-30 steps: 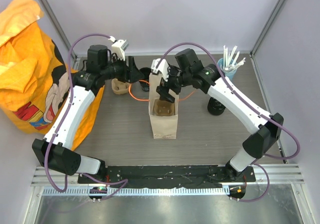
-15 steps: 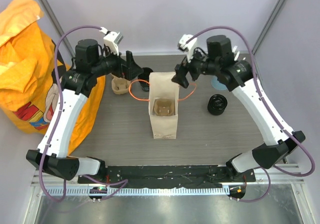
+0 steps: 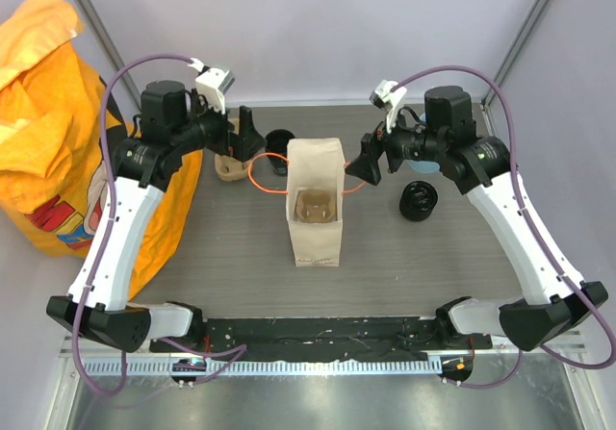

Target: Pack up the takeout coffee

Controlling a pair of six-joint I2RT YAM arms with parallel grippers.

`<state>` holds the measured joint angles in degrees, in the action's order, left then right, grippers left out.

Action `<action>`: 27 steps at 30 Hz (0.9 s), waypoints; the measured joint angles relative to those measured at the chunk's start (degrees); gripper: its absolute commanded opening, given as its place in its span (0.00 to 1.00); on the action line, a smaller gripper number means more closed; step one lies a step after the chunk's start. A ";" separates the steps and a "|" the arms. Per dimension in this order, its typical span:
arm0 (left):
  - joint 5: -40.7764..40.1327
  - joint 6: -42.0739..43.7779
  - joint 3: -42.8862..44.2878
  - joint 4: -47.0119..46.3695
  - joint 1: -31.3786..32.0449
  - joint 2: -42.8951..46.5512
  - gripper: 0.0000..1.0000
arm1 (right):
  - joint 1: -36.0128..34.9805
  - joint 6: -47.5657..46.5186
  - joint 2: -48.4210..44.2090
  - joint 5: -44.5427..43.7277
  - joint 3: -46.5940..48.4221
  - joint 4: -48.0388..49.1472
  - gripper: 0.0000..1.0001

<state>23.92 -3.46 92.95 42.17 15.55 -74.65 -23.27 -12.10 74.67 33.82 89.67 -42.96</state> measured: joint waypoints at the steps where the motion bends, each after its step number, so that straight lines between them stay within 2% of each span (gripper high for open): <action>1: -0.39 0.66 -0.22 0.22 -0.02 0.20 1.00 | 0.42 0.37 -0.44 0.11 -0.48 0.04 0.88; 10: -1.38 2.49 -1.90 2.29 -0.15 0.98 1.00 | 1.66 1.07 -3.06 0.33 -2.91 -0.13 0.89; 16: 0.61 2.49 -1.90 3.93 -0.20 1.33 1.00 | 1.70 -3.02 -4.59 -2.10 4.00 -2.78 0.86; 22: 4.02 4.00 -2.99 5.84 -0.20 3.76 0.97 | 1.92 -6.01 -8.07 -4.72 5.29 -6.80 0.67; 24: 4.68 4.15 -3.76 6.01 -0.20 4.70 0.96 | 2.47 -4.46 -9.53 -4.76 4.55 -6.97 0.60; 27: 5.07 4.20 -5.16 6.08 -0.22 5.49 0.95 | 4.37 0.39 -11.69 -4.11 1.97 -5.97 0.54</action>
<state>28.99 0.73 87.79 48.25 15.33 -69.17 -18.90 -11.70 62.98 29.71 91.64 -48.93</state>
